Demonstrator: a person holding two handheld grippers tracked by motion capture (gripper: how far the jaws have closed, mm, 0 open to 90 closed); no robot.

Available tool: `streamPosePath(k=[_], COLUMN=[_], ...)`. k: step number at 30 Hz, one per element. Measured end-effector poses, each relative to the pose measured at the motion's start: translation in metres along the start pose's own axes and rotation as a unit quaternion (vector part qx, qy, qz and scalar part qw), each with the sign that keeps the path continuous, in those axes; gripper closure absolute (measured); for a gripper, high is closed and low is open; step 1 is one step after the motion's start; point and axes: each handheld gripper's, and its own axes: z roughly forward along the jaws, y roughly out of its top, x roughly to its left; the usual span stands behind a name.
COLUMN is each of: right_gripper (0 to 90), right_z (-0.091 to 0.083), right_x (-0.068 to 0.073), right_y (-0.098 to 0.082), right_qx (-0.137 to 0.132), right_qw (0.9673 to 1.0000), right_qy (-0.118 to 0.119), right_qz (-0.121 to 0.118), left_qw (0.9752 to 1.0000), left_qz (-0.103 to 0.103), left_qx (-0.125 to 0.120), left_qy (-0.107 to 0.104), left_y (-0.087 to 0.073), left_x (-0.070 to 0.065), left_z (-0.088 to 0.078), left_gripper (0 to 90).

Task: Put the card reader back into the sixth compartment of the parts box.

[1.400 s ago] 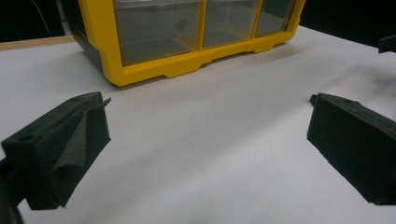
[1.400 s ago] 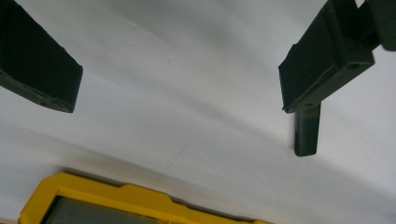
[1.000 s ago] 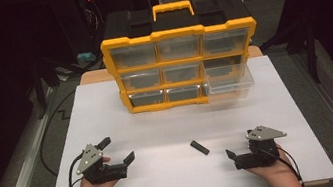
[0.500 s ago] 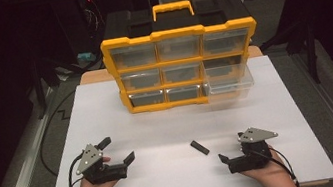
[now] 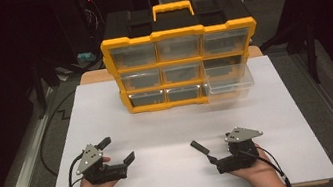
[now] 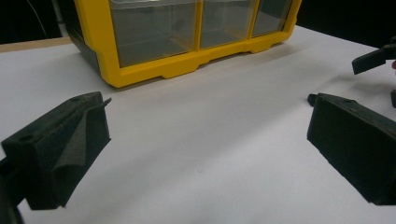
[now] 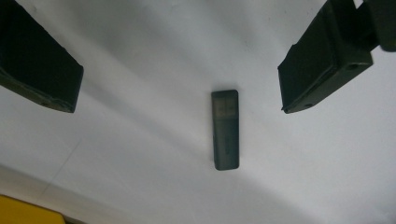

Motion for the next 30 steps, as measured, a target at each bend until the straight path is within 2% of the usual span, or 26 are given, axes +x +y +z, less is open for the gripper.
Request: streamPosePath(k=[12,19,30], right_gripper=[4.7,15.1,23.5], right_z=[0.017,0.028,0.043], right_x=[0.007,0.011,0.017], right_y=[0.018,0.027,0.040], right_qx=[-0.004,-0.006,-0.009], right_qw=[0.9998,0.9994,0.9992], right_qy=[0.017,0.029,0.034], right_qz=[-0.011,-0.019,-0.020], left_qw=[1.0000,1.0000,1.0000], left_qz=[0.004,0.005,0.005], left_qx=[0.000,0.002,0.002], left_qy=[-0.001,-0.002,-0.005], left_y=[0.000,0.000,-0.002], left_x=[0.000,0.000,-0.001], left_z=[0.000,-0.001,0.000], left_gripper=[0.3,0.3,0.3])
